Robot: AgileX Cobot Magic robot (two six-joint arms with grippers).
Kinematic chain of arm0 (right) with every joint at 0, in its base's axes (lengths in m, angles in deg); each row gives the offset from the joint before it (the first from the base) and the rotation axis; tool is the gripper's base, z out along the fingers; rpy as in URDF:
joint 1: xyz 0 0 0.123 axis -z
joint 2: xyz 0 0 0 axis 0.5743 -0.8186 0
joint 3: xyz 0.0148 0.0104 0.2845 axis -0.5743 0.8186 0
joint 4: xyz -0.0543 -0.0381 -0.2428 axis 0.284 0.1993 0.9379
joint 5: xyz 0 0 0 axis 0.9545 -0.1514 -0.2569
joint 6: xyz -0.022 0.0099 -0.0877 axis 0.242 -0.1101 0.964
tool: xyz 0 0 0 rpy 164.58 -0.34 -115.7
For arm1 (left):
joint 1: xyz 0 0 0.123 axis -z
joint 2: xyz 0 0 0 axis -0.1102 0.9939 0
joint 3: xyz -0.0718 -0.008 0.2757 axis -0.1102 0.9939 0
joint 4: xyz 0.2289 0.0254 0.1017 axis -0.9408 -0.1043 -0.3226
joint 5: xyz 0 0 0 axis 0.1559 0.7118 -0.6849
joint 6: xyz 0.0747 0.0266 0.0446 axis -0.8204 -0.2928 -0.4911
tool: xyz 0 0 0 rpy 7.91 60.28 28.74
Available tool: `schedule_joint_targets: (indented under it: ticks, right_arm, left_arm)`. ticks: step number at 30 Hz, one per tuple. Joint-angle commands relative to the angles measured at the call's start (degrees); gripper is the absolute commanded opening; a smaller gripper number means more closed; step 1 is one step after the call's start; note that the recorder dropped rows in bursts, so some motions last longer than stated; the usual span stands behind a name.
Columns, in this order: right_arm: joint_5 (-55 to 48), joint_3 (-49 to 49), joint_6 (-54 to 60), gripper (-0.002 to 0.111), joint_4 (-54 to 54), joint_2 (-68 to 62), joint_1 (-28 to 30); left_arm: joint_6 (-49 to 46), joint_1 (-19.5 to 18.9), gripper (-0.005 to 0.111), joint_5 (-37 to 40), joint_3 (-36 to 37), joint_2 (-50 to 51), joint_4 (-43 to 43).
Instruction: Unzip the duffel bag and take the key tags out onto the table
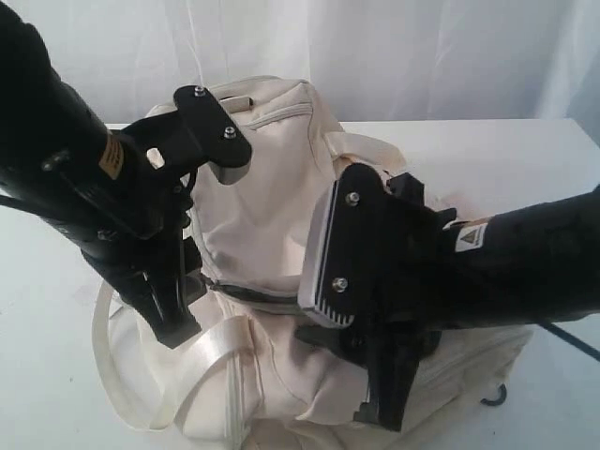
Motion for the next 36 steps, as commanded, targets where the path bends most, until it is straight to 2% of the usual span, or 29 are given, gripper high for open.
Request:
schedule_joint_targets:
  ticks: [1, 7, 11, 13, 17, 20, 28, 36]
  right_arm:
    - [-0.09, -0.18, 0.68, 0.041, -0.19, -2.6, -0.87]
    - [-4.84, -0.18, 0.06, -0.001, -0.19, -2.87, -0.87]
    - [-10.19, -0.18, -4.45, 0.0, 1.66, -2.87, -0.87]
    - [-14.77, -0.18, -8.21, 0.0, 6.3, -2.87, -0.87]
    - [-22.68, -0.18, -22.69, 0.0, 18.99, -2.87, -0.87]
    - [-26.58, -0.18, -27.64, 0.0, 23.43, -2.87, -0.87]
    - [-27.92, -0.18, -29.73, 0.0, 25.05, -2.87, -0.87]
    - [-31.23, -0.18, -40.14, 0.0, 34.01, -2.78, -0.87]
  left_arm:
    - [0.0, -0.12, 0.0, 0.64, 0.51, -0.7, 0.7]
    - [0.0, -0.12, 0.0, 1.12, 0.51, -0.7, 0.41]
    - [0.0, -0.12, 0.0, 1.12, 0.62, -0.36, -1.92]
    - [0.48, -0.12, 0.0, -0.16, 1.93, -0.37, -3.53]
    - [3.61, -0.12, 0.0, -2.46, 4.24, -0.37, -8.68]
    - [5.59, -0.12, 0.0, -2.46, 4.24, -0.37, -11.12]
    - [6.5, -0.12, 0.0, 0.5, 4.24, -1.43, -13.65]
    - [8.47, -0.12, 0.0, 1.56, 4.24, -1.84, -17.28]
